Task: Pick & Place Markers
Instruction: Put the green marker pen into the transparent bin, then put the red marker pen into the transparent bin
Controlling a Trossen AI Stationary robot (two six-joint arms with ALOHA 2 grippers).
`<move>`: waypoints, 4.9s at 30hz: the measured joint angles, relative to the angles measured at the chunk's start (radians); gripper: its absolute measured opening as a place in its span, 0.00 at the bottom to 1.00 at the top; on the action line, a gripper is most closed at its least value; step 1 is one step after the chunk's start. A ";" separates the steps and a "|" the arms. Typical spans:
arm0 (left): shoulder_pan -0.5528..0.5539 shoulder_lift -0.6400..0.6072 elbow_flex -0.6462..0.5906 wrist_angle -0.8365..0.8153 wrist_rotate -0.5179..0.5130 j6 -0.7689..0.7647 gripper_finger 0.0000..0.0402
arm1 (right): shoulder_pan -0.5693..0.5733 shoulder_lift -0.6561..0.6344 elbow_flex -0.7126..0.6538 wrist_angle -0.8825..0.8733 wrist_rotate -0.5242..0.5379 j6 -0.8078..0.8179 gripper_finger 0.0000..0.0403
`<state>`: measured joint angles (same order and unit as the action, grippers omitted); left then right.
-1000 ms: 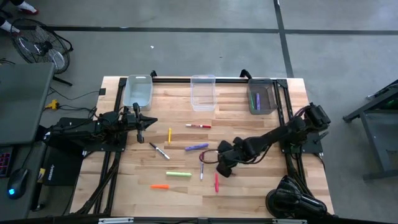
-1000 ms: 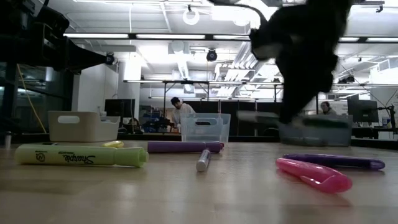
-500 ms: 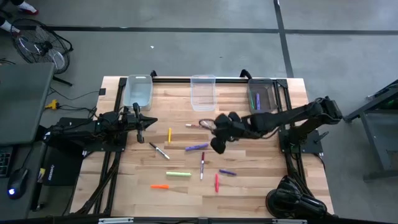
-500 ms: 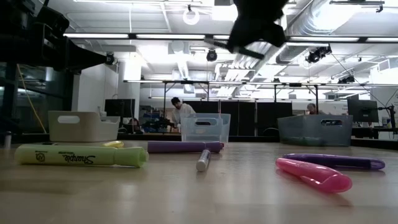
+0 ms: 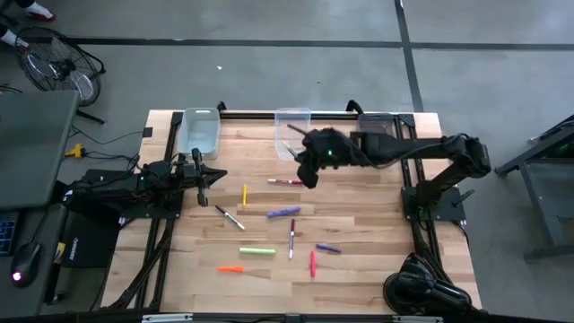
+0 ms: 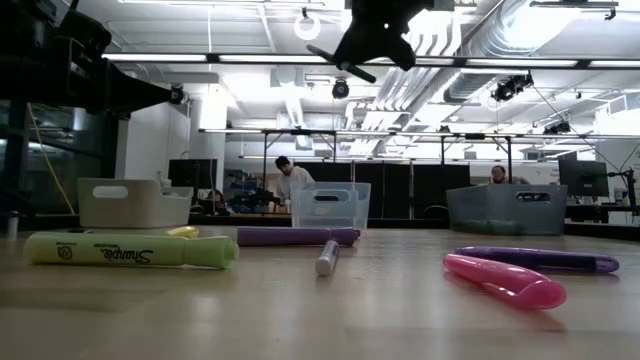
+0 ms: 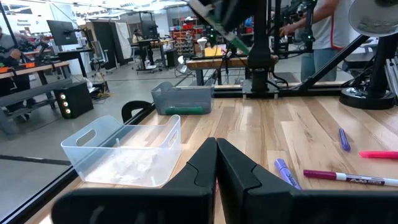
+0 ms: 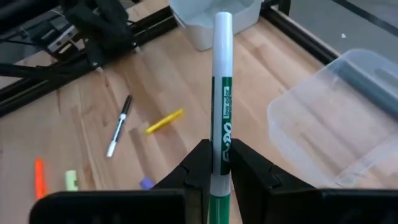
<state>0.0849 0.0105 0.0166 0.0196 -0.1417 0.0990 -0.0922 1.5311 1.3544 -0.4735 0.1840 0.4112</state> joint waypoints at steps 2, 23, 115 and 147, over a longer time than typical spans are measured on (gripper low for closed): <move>0.000 0.000 0.000 0.000 0.000 0.000 0.00 | -0.039 0.000 0.000 0.012 -0.039 -0.044 0.12; 0.000 0.000 0.000 0.000 0.000 0.000 0.00 | -0.376 0.126 -0.027 0.146 -0.177 0.026 0.11; 0.000 0.000 0.000 0.000 0.000 0.000 0.00 | -0.093 0.493 0.079 -0.025 -0.216 -0.592 0.54; 0.000 0.000 0.000 0.000 0.000 0.000 0.00 | -0.087 0.558 0.040 0.020 -0.226 -0.541 0.36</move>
<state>0.0847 0.0108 0.0166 0.0195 -0.1413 0.0990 -0.1791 2.0892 1.3942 -0.4534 -0.0418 -0.1299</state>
